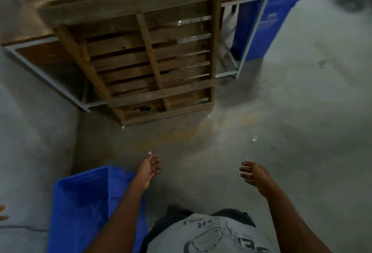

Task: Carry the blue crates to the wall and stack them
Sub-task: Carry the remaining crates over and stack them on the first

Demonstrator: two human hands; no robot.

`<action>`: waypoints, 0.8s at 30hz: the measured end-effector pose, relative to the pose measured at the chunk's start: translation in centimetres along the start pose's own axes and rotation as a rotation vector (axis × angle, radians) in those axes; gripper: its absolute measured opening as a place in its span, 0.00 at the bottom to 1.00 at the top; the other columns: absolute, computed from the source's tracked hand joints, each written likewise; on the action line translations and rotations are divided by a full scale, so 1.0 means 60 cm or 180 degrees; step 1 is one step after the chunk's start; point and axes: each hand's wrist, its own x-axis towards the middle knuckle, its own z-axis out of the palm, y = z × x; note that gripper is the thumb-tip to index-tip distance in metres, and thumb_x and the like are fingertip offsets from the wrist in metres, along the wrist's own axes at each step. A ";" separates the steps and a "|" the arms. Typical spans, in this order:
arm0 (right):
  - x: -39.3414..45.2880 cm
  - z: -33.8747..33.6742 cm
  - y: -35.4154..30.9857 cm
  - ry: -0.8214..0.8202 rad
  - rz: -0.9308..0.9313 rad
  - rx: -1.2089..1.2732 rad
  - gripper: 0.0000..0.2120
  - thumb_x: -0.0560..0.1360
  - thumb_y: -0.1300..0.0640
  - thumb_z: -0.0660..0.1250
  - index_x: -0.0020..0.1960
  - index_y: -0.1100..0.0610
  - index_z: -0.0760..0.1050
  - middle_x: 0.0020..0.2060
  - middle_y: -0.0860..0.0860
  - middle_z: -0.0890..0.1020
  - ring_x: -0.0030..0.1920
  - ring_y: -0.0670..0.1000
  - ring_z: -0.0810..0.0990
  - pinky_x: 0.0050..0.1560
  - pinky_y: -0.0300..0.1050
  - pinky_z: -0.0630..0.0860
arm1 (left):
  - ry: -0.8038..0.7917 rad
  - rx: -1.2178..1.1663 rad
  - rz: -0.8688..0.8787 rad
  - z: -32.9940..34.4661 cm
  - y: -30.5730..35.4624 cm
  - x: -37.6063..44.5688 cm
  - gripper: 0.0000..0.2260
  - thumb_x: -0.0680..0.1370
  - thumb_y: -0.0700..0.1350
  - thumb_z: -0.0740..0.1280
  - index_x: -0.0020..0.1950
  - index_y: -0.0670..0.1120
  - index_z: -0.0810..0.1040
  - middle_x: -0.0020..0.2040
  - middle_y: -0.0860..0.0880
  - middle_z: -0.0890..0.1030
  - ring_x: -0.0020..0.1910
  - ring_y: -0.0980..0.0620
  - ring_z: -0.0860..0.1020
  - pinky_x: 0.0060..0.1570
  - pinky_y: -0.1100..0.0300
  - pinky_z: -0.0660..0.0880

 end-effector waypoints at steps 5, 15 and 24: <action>-0.016 -0.175 0.075 0.0303 0.0183 0.0598 0.14 0.78 0.49 0.64 0.54 0.58 0.79 0.44 0.55 0.84 0.37 0.54 0.80 0.38 0.43 0.73 | -0.0341 0.0677 -0.0099 0.188 -0.033 -0.019 0.16 0.84 0.53 0.55 0.51 0.45 0.77 0.45 0.47 0.79 0.39 0.49 0.75 0.40 0.57 0.70; -0.043 -0.500 0.207 0.1187 0.0400 0.1909 0.14 0.79 0.51 0.61 0.55 0.58 0.80 0.36 0.51 0.76 0.32 0.51 0.71 0.32 0.40 0.64 | -0.1283 0.1820 -0.0055 0.607 -0.062 -0.033 0.18 0.84 0.55 0.55 0.60 0.43 0.75 0.48 0.47 0.80 0.41 0.48 0.77 0.42 0.56 0.72; -0.004 -0.663 0.271 0.2000 0.0800 0.2926 0.15 0.79 0.52 0.61 0.59 0.60 0.78 0.50 0.55 0.83 0.47 0.56 0.82 0.47 0.48 0.76 | -0.2124 0.2806 -0.0077 0.998 -0.048 0.009 0.21 0.82 0.54 0.61 0.62 0.37 0.77 0.41 0.48 0.82 0.35 0.50 0.78 0.39 0.58 0.73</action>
